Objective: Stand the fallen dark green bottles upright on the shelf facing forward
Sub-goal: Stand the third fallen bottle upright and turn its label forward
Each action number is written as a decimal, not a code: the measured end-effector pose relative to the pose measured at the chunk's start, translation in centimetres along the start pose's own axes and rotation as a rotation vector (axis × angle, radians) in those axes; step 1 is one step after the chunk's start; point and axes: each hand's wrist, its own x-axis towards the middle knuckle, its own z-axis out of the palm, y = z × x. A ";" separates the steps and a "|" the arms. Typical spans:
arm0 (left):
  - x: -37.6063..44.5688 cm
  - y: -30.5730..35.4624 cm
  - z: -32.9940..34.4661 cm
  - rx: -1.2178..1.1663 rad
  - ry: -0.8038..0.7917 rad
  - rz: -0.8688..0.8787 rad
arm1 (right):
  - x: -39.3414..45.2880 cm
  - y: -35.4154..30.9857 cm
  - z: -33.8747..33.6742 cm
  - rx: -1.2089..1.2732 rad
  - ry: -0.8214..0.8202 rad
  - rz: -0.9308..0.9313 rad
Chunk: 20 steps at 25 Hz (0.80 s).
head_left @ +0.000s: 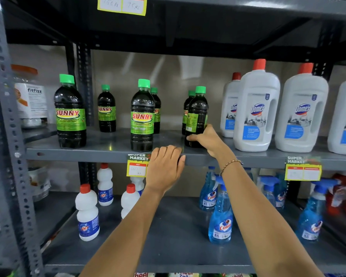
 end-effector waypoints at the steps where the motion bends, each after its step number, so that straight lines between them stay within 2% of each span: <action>1: 0.0 0.0 0.0 0.001 -0.002 -0.001 | -0.1 0.1 0.2 -0.014 0.013 -0.015; 8: -0.1 0.0 0.0 -0.012 -0.014 -0.013 | -0.1 0.1 0.1 -0.015 0.034 -0.027; 13: 0.1 0.1 -0.3 -0.032 -0.027 -0.030 | -0.5 0.2 0.1 -0.043 0.112 -0.053; 16: 0.0 0.2 -0.4 -0.052 -0.029 -0.039 | -0.5 -0.2 0.1 -0.029 0.058 -0.031; 20: 0.1 0.2 -0.5 -0.057 -0.029 -0.041 | -0.9 -0.2 0.2 -0.065 0.074 -0.044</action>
